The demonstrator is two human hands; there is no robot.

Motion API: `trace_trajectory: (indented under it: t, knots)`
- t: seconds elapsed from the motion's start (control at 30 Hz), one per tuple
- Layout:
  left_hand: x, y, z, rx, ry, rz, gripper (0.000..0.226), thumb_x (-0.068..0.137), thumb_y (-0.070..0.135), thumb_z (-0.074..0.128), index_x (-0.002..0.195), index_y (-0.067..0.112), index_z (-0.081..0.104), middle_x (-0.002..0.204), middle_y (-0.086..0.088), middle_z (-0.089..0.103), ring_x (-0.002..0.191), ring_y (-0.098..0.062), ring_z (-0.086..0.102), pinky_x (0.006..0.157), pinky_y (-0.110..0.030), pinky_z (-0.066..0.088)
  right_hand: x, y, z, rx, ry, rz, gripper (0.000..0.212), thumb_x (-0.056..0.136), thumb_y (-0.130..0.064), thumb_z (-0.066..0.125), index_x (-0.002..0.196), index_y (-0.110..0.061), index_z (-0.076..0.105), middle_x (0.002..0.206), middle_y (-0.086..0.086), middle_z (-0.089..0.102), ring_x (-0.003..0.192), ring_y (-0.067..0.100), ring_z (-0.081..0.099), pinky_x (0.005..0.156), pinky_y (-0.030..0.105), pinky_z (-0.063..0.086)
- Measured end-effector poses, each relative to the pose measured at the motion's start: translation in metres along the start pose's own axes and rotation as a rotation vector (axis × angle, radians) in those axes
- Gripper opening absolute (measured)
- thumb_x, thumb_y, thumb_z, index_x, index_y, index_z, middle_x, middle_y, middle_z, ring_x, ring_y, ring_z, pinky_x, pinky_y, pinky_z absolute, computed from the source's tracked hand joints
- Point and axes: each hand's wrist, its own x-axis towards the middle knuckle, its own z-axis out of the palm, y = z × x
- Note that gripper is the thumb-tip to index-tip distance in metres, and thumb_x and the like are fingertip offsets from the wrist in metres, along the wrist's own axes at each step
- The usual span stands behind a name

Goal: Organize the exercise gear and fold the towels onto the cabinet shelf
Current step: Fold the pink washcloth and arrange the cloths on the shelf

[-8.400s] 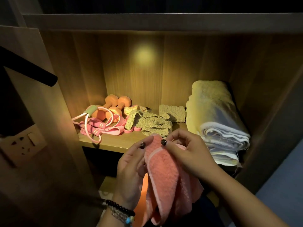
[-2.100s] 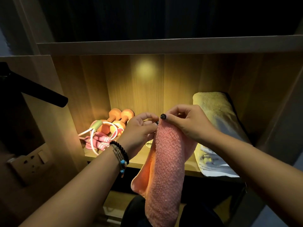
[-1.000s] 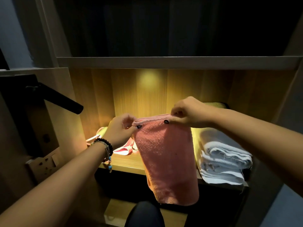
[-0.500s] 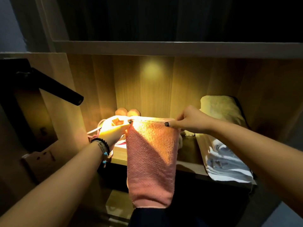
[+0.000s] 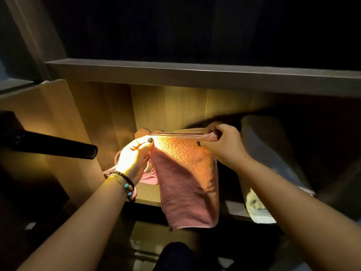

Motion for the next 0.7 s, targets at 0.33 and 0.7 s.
trace_trajectory:
  t: [0.33,0.7]
  knots:
    - [-0.104,-0.056,-0.064,0.358,-0.018,0.204,0.018,0.088,0.010,0.066,0.086,0.026,0.072,0.089,0.012,0.074,0.086,0.000,0.065,0.078,-0.021,0.048,-0.106,0.032,0.028,-0.097,-0.280,0.005,0.009,0.070,-0.023,0.077,0.080,-0.023,0.076,0.077,-0.003,0.071,0.081,0.019,0.064,0.072,0.034,0.048]
    - [-0.056,0.028,0.007,0.628,-0.103,0.361,0.008,0.092,0.005,0.059,0.094,0.012,0.057,0.089,-0.007,0.063,0.084,-0.026,0.064,0.075,-0.022,0.055,-0.065,-0.017,-0.009,-0.079,-0.135,0.213,0.005,0.084,-0.004,0.064,0.084,-0.003,0.060,0.077,0.020,0.067,0.065,0.026,0.063,0.057,0.034,0.048]
